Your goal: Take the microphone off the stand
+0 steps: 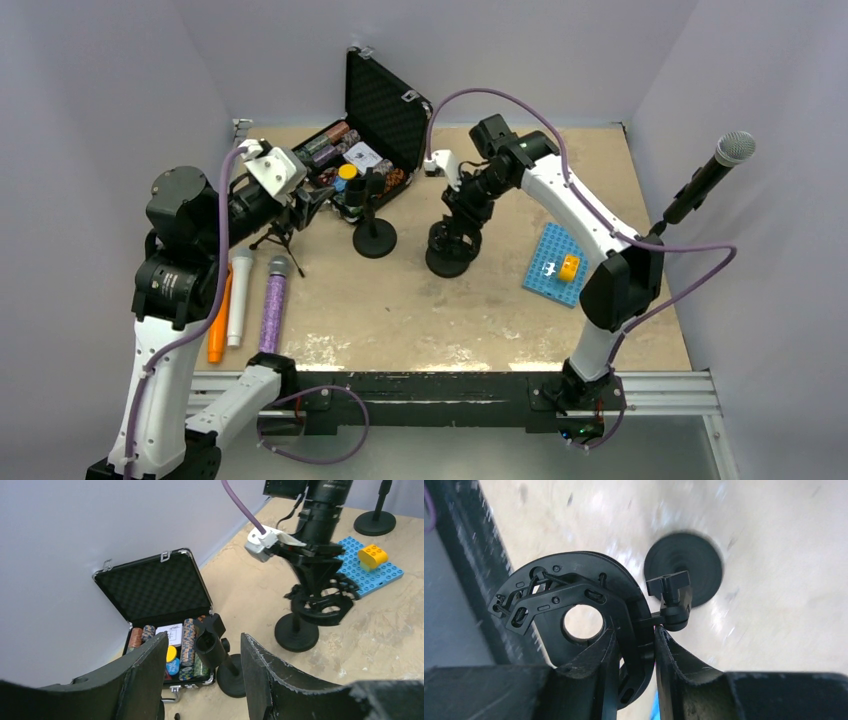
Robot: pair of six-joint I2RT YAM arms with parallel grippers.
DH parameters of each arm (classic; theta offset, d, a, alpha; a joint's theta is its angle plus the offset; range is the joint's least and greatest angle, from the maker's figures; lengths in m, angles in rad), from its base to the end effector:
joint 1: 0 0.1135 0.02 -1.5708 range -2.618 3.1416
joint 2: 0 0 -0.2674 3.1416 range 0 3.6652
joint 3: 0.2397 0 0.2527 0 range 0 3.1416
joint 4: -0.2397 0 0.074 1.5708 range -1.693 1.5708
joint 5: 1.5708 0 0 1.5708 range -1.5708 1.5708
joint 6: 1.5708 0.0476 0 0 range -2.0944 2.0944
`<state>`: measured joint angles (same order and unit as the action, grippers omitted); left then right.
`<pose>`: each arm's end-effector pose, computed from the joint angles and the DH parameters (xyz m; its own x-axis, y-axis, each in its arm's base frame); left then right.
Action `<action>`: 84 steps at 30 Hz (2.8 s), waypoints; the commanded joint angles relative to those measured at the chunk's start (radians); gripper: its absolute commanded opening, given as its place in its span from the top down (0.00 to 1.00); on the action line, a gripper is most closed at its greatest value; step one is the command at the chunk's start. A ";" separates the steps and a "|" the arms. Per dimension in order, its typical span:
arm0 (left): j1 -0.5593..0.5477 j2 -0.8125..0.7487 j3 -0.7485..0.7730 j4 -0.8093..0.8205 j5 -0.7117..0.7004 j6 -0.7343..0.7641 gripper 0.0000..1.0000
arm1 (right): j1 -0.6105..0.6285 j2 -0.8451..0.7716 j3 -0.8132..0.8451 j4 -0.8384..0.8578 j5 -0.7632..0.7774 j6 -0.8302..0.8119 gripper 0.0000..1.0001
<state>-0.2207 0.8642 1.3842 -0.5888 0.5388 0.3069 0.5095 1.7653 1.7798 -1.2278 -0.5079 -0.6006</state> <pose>0.1353 -0.0554 0.4830 0.1437 0.2335 -0.9617 0.6755 0.6870 0.2678 0.3001 0.1942 0.3311 -0.3499 -0.7611 -0.5462 -0.9363 0.3026 0.1781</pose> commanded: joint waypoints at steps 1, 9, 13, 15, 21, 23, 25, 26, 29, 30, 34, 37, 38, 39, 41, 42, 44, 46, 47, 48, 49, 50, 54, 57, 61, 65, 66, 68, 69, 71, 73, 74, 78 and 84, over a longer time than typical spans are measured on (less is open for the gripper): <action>0.014 0.008 0.062 0.003 -0.010 0.019 0.41 | 0.003 0.075 0.050 0.337 -0.082 -0.042 1.00; 0.012 0.009 0.068 -0.028 -0.010 0.019 0.41 | 0.002 0.172 0.163 0.420 -0.032 0.028 1.00; 0.012 0.012 0.061 -0.020 -0.004 0.010 0.41 | 0.003 0.214 0.224 0.436 -0.006 0.031 1.00; 0.012 0.012 0.055 -0.013 -0.001 0.003 0.41 | 0.004 0.239 0.251 0.432 -0.001 0.031 1.00; 0.015 0.010 0.055 -0.007 0.025 -0.020 0.41 | 0.003 0.278 0.318 0.426 0.069 0.123 0.63; 0.017 0.011 0.057 -0.004 0.026 -0.023 0.41 | 0.002 0.261 0.336 0.416 0.091 0.150 0.49; 0.018 0.012 0.058 0.006 0.026 -0.026 0.41 | 0.003 0.223 0.333 0.426 0.121 0.177 0.40; 0.018 0.012 0.057 0.011 0.027 -0.033 0.40 | 0.002 0.203 0.330 0.430 0.131 0.187 0.37; 0.020 0.013 0.048 0.034 0.054 -0.069 0.39 | 0.001 0.148 0.331 0.428 0.147 0.209 0.31; 0.020 0.014 0.043 0.041 0.069 -0.083 0.38 | 0.002 0.133 0.343 0.419 0.149 0.226 0.30; 0.020 0.006 0.012 0.066 0.129 -0.142 0.36 | 0.002 0.040 0.330 0.382 0.148 0.261 0.29; 0.020 0.006 -0.003 0.078 0.154 -0.165 0.35 | 0.001 -0.059 0.257 0.379 0.181 0.254 0.29; 0.020 0.006 -0.007 0.082 0.158 -0.169 0.35 | 0.002 -0.097 0.231 0.378 0.198 0.251 0.29; 0.020 0.009 -0.010 0.085 0.161 -0.172 0.34 | 0.001 -0.137 0.207 0.383 0.216 0.248 0.29; 0.020 0.019 -0.018 0.082 0.170 -0.170 0.34 | 0.001 -0.218 0.170 0.408 0.283 0.251 0.29; 0.020 0.025 -0.020 0.079 0.174 -0.169 0.34 | -0.001 -0.254 0.163 0.418 0.318 0.255 0.28; 0.019 0.039 -0.025 0.080 0.188 -0.170 0.34 | -0.011 -0.322 0.160 0.435 0.396 0.268 0.27; 0.018 0.054 -0.028 0.093 0.211 -0.187 0.34 | -0.030 -0.402 0.142 0.457 0.493 0.273 0.25; 0.018 0.059 -0.029 0.106 0.216 -0.202 0.34 | -0.041 -0.436 0.120 0.469 0.550 0.252 0.25; 0.018 0.066 -0.028 0.119 0.221 -0.216 0.34 | -0.051 -0.480 0.080 0.494 0.628 0.220 0.25; 0.018 0.072 -0.027 0.132 0.225 -0.224 0.34 | -0.069 -0.526 0.025 0.546 0.697 0.182 0.24; 0.017 0.079 -0.023 0.138 0.230 -0.230 0.34 | -0.109 -0.567 -0.014 0.587 0.740 0.161 0.23; 0.011 0.113 0.007 0.146 0.243 -0.236 0.35 | -0.340 -0.702 -0.081 0.683 0.791 0.208 0.23; 0.009 0.127 0.018 0.165 0.244 -0.259 0.35 | -0.446 -0.796 -0.158 0.794 0.821 0.197 0.23; 0.009 0.137 0.024 0.176 0.251 -0.273 0.35 | -0.553 -0.831 -0.196 0.841 0.871 0.181 0.22; 0.009 0.136 0.034 0.179 0.250 -0.275 0.35 | -0.624 -0.842 -0.260 0.955 0.948 0.096 0.21; 0.009 0.135 0.035 0.177 0.249 -0.274 0.35 | -0.633 -0.845 -0.266 0.973 0.949 0.090 0.21; 0.009 0.133 0.040 0.170 0.250 -0.268 0.35 | -0.649 -0.841 -0.281 0.983 0.955 0.090 0.21; 0.009 0.132 0.041 0.167 0.251 -0.265 0.35 | -0.664 -0.835 -0.287 0.980 0.957 0.099 0.21; 0.009 0.127 0.039 0.159 0.251 -0.256 0.35 | -0.714 -0.822 -0.297 0.965 0.946 0.150 0.20; 0.009 0.120 0.034 0.158 0.249 -0.251 0.35 | -0.766 -0.807 -0.305 0.949 0.919 0.202 0.21; 0.009 0.118 0.032 0.156 0.247 -0.249 0.35 | -0.782 -0.795 -0.304 0.939 0.911 0.221 0.21; 0.009 0.108 0.026 0.145 0.245 -0.242 0.35 | -0.818 -0.762 -0.303 0.929 0.880 0.254 0.22; 0.010 0.094 0.020 0.133 0.237 -0.225 0.35 | -0.849 -0.712 -0.286 0.868 0.839 0.347 0.32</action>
<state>-0.2100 0.9771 1.3861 -0.4603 0.7704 0.0677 -0.3214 1.0451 1.4761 -0.3420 0.3733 -0.3454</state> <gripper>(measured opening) 0.654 0.720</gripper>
